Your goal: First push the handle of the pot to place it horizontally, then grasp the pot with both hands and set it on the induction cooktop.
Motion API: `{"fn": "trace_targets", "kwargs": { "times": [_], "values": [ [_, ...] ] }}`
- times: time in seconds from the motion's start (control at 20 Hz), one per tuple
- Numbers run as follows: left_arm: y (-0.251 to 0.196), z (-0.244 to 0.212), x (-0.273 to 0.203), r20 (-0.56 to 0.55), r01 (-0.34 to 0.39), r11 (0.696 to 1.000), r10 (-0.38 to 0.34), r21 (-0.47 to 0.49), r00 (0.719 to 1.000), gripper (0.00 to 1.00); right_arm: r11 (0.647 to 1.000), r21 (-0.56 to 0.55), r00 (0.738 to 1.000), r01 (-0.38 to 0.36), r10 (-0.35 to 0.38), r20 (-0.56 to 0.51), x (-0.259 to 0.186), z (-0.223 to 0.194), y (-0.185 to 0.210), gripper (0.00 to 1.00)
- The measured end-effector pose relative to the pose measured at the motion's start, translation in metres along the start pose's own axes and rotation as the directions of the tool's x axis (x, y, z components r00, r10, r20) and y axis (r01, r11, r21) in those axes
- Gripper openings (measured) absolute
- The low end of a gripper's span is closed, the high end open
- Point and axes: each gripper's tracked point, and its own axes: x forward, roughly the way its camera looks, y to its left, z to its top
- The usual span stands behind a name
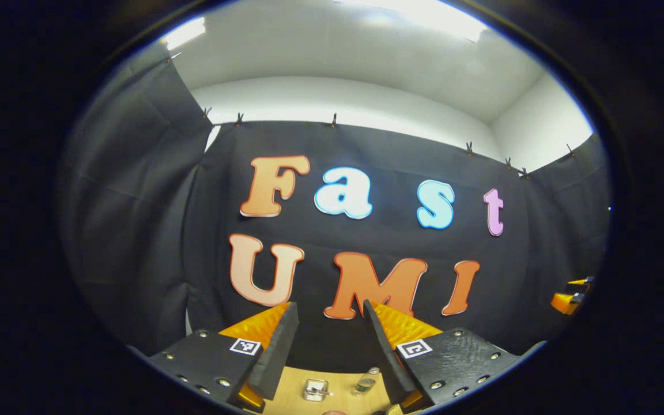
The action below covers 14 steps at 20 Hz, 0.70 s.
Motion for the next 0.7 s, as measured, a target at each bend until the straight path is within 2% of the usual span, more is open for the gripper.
{"fn": "trace_targets", "kwargs": {
  "times": [0.05, 0.2, 0.3, 0.4, 0.5, 0.55, 0.7],
  "values": [
    [0.001, 0.015, -0.004, 0.039, -0.004, 1.000, 0.003, 0.024, 0.999, 0.67, 1.000, 0.004, 1.000, 0.001, -0.001, 0.023, -0.002, 0.012, -0.001, 0.97],
    [-0.001, 0.045, -0.024, 0.124, -0.030, 0.997, 0.021, 0.069, 0.992, 0.67, 1.000, 0.008, 0.994, -0.006, 0.006, 0.108, -0.007, 0.043, 0.003, 0.95],
    [0.000, 0.056, -0.037, 0.157, -0.052, 0.996, 0.041, 0.068, 0.987, 0.67, 1.000, 0.009, 0.985, -0.020, 0.018, 0.169, -0.011, 0.061, 0.009, 0.97],
    [0.000, 0.056, -0.046, 0.176, -0.063, 0.997, 0.053, 0.050, 0.983, 0.68, 0.999, 0.003, 0.974, -0.049, 0.047, 0.223, -0.017, 0.072, 0.019, 0.94],
    [0.000, 0.055, -0.049, 0.190, -0.070, 0.997, 0.060, 0.046, 0.980, 0.71, 0.998, 0.005, 0.973, -0.063, 0.061, 0.223, -0.019, 0.069, 0.026, 0.95],
    [0.000, 0.052, -0.047, 0.188, -0.074, 0.996, 0.063, 0.052, 0.980, 0.67, 0.998, 0.007, 0.975, -0.067, 0.064, 0.211, -0.019, 0.064, 0.028, 0.97],
    [-0.001, 0.044, -0.048, 0.164, -0.064, 0.996, 0.054, 0.057, 0.985, 0.73, 0.997, 0.004, 0.977, -0.077, 0.075, 0.202, -0.017, 0.057, 0.033, 0.95]
  ]
}}
